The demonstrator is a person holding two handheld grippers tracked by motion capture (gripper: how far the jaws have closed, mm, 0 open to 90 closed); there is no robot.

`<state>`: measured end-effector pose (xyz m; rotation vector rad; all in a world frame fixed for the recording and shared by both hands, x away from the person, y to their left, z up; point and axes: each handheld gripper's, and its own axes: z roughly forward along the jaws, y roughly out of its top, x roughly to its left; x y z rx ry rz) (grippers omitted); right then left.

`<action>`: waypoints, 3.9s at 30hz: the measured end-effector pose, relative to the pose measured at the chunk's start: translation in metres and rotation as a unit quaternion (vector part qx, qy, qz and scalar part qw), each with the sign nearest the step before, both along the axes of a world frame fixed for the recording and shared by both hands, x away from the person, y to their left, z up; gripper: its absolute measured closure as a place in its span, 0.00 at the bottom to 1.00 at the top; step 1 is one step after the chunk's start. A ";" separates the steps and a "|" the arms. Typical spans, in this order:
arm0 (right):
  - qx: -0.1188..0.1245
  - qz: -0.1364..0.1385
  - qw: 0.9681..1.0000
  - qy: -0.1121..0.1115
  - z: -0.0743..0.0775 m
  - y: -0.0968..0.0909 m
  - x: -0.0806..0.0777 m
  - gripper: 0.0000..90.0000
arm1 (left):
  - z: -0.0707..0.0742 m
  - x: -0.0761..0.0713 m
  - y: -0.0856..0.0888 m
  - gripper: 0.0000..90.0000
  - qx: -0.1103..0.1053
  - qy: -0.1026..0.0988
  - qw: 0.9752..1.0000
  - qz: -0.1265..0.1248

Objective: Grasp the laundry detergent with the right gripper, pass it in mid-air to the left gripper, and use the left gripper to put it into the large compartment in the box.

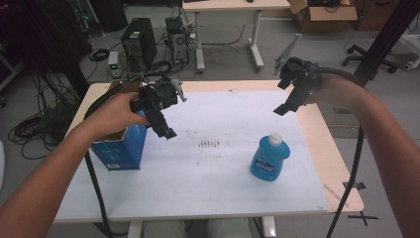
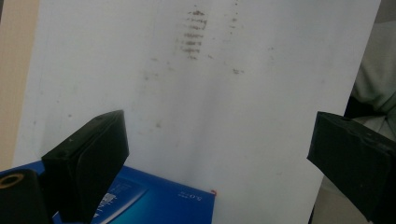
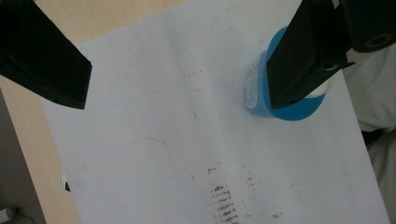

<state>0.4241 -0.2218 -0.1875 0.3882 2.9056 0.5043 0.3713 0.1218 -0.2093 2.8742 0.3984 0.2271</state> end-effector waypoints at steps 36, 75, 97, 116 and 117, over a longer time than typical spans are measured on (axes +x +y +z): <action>-0.001 -0.026 1.000 0.013 0.010 -0.019 -0.053 0.07 | -0.001 -0.001 0.000 0.06 0.001 -0.006 1.000 -0.004; 0.036 -0.080 0.994 0.057 -0.042 -0.042 -0.101 0.07 | -0.007 -0.001 -0.010 0.06 0.006 -0.009 1.000 -0.011; 0.064 -0.096 0.993 0.038 -0.075 -0.054 -0.105 0.06 | -0.010 0.001 -0.012 0.06 0.006 -0.008 1.000 -0.013; 0.117 -0.091 0.989 0.028 -0.107 -0.064 -0.107 0.06 | -0.010 0.002 -0.011 0.06 0.004 -0.010 1.000 -0.009; 0.124 -0.091 0.988 0.025 -0.109 -0.065 -0.108 0.07 | -0.010 0.002 -0.011 0.06 0.004 -0.010 1.000 -0.009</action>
